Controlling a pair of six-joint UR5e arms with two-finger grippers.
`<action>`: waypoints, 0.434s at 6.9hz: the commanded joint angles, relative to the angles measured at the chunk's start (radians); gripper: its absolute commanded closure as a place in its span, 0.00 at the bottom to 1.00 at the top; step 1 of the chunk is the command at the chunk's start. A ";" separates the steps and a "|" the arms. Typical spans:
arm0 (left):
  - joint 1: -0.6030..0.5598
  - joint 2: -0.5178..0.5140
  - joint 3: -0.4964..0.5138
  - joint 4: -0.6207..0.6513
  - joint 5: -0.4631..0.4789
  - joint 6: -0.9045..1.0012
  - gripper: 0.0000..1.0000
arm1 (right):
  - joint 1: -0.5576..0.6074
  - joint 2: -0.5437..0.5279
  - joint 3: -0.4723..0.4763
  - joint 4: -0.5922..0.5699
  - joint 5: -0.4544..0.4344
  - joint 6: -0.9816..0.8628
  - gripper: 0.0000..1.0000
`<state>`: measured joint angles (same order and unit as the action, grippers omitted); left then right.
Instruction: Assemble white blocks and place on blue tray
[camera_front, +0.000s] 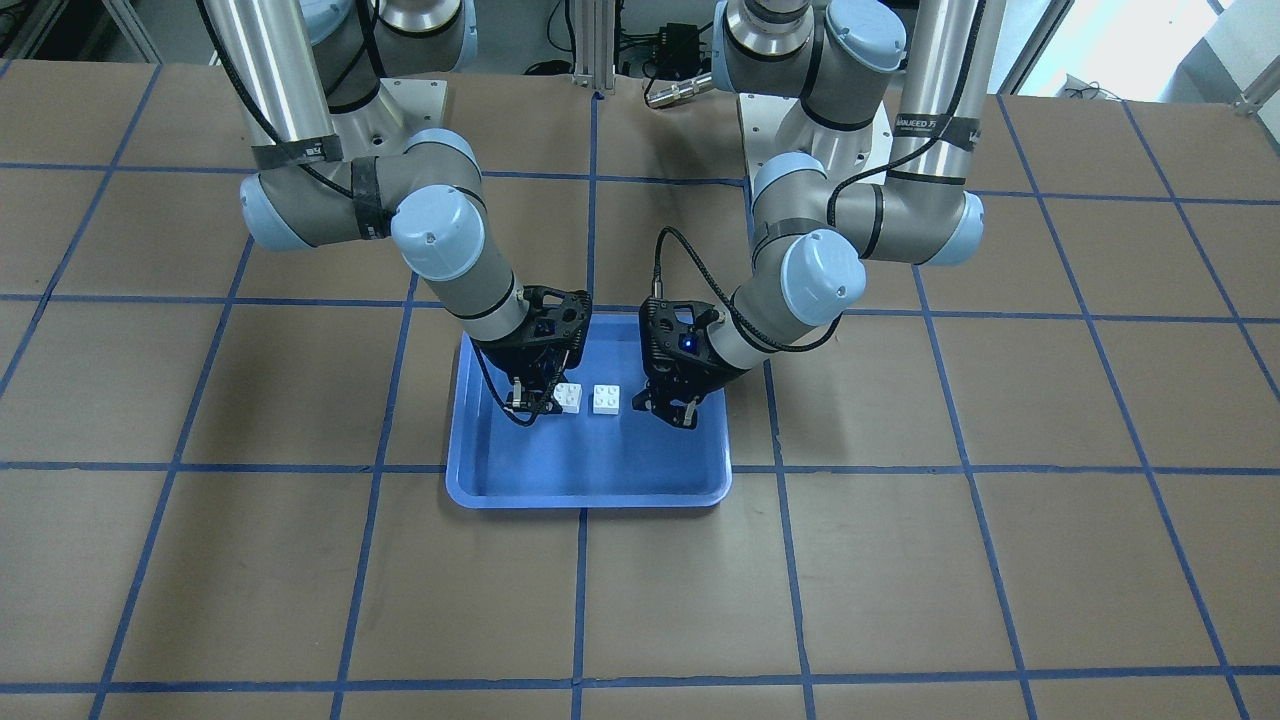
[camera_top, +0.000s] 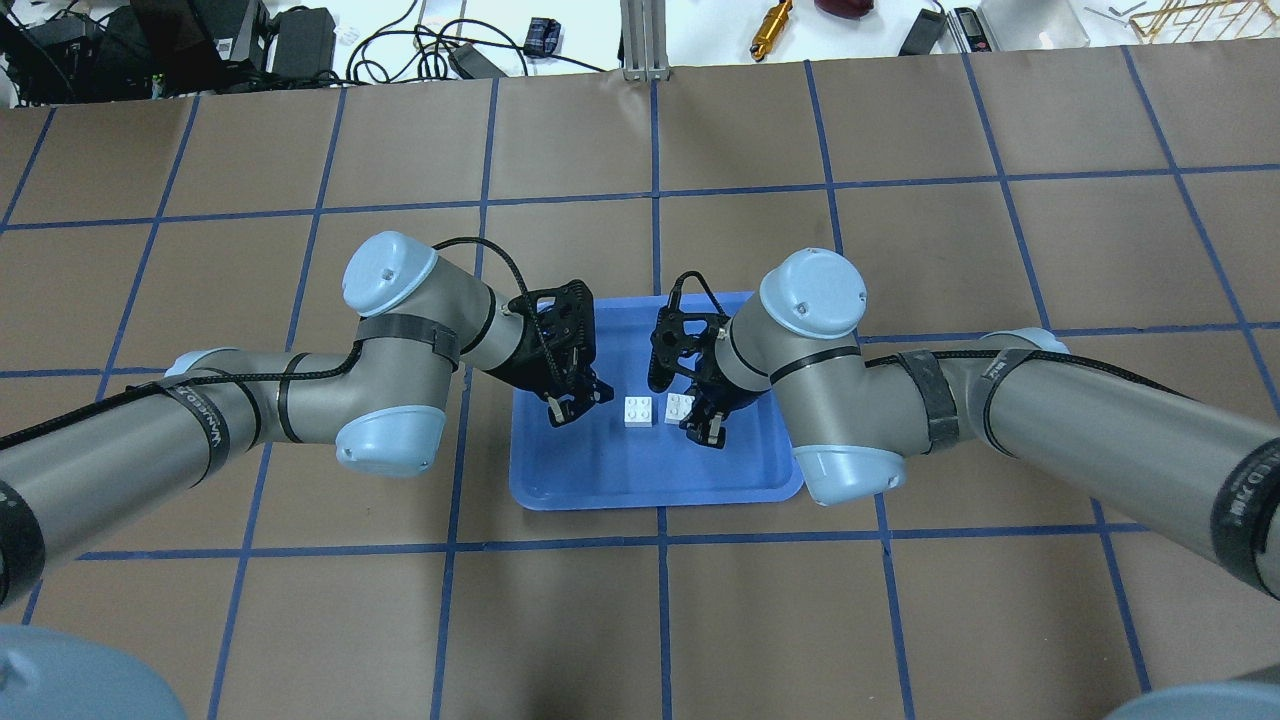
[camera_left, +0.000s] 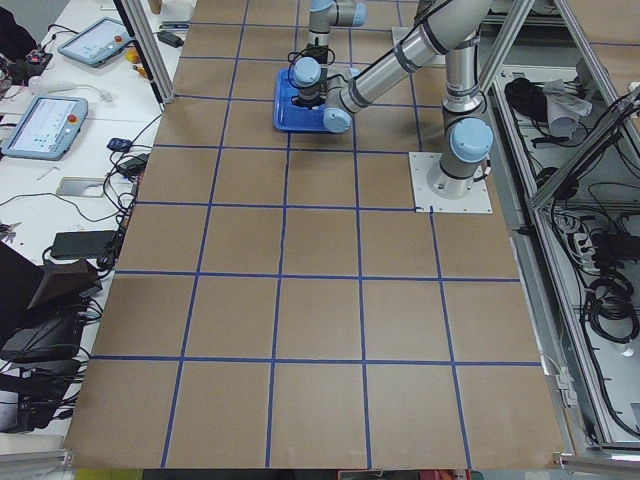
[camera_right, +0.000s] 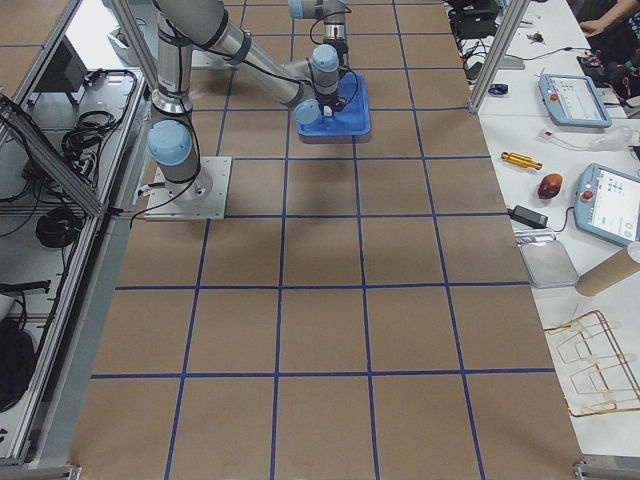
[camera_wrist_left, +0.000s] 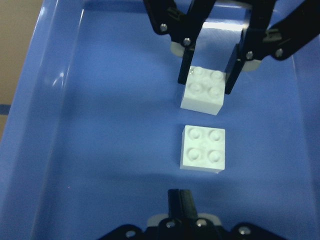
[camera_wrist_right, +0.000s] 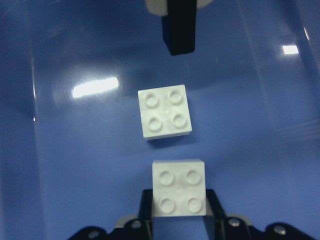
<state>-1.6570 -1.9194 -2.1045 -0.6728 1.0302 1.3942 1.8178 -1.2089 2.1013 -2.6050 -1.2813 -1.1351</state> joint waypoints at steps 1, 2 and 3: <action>0.002 -0.009 -0.019 0.001 -0.022 0.005 0.93 | 0.002 0.009 -0.021 0.011 0.000 0.021 1.00; 0.002 -0.019 -0.019 0.010 -0.031 0.009 0.93 | 0.003 0.011 -0.021 0.013 0.000 0.031 1.00; 0.002 -0.027 -0.017 0.019 -0.033 0.011 0.93 | 0.030 0.014 -0.021 0.006 -0.001 0.037 1.00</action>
<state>-1.6553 -1.9368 -2.1214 -0.6634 1.0018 1.4023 1.8271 -1.1984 2.0816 -2.5951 -1.2812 -1.1079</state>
